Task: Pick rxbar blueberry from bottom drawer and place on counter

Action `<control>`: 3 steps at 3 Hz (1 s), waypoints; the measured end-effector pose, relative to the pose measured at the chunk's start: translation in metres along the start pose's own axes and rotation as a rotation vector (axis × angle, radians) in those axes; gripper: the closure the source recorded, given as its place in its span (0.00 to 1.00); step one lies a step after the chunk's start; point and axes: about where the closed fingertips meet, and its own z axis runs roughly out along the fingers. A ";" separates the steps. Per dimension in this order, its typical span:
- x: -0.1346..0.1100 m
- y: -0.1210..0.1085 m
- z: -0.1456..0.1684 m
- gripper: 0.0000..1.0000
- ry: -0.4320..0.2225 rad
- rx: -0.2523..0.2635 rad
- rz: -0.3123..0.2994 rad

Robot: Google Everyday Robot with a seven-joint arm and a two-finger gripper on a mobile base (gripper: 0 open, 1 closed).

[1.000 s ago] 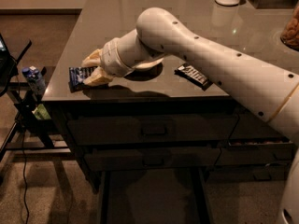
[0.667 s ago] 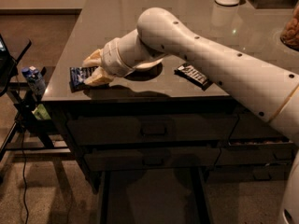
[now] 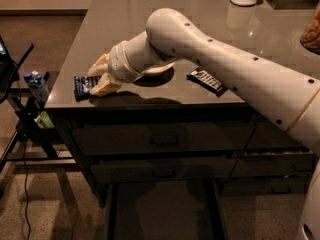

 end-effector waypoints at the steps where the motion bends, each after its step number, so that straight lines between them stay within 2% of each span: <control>1: 0.000 0.000 0.000 0.12 0.000 0.000 0.000; 2: 0.000 0.000 0.000 0.00 0.000 0.000 0.000; 3: 0.000 0.000 0.000 0.00 0.000 0.000 0.000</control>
Offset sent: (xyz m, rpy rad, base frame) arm 0.0000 0.0000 0.0000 0.0000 0.0000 0.0001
